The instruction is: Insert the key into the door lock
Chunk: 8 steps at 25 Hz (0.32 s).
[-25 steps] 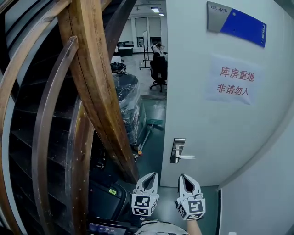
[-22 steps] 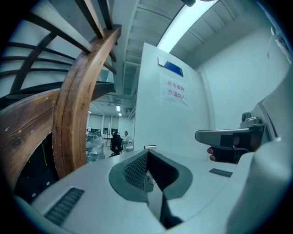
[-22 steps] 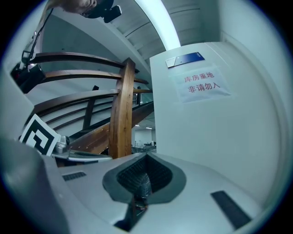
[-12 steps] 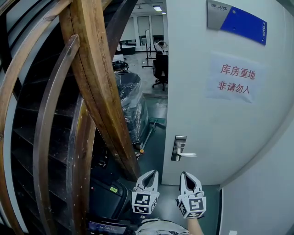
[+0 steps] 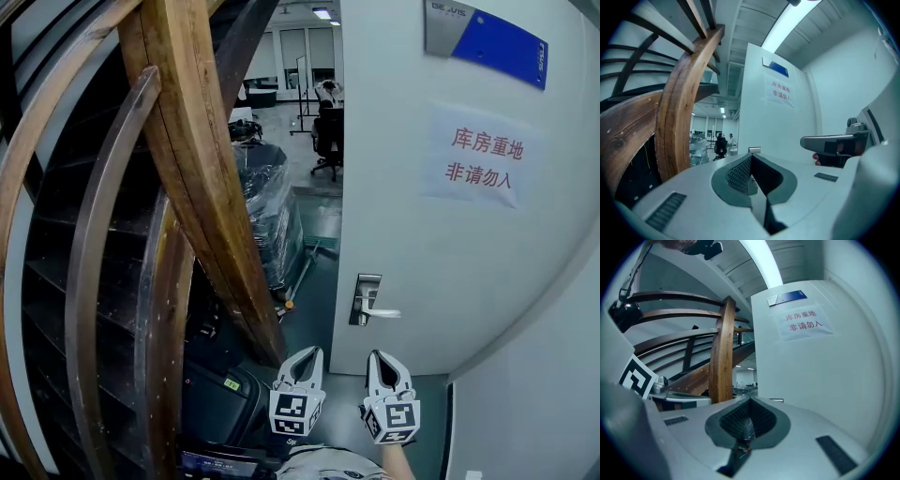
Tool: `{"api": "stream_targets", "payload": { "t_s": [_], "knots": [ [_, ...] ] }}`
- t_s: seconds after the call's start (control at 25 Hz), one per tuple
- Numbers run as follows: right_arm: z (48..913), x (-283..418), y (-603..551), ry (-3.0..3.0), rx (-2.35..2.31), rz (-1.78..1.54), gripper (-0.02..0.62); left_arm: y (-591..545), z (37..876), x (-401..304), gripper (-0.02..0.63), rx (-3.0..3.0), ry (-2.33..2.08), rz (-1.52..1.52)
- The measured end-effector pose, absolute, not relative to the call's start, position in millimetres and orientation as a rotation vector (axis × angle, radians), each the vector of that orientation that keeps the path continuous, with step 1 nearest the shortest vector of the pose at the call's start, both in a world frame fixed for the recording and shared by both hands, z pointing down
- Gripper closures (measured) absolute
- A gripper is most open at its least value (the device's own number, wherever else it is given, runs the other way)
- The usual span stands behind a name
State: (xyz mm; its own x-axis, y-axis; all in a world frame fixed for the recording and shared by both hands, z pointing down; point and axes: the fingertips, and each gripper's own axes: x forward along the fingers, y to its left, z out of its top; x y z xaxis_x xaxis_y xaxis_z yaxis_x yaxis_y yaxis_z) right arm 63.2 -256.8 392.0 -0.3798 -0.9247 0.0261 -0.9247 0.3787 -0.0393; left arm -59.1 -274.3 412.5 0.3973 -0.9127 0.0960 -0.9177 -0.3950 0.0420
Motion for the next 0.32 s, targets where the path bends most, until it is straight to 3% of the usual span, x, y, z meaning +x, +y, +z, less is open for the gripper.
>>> {"api": "stream_targets", "payload": {
  "t_s": [0.32],
  "knots": [
    [399.8,60.8,-261.1,2.623,-1.748,-0.107,0.589,-277.6,415.0,-60.6,0.601,2.538,-1.678,0.091]
  ]
}}
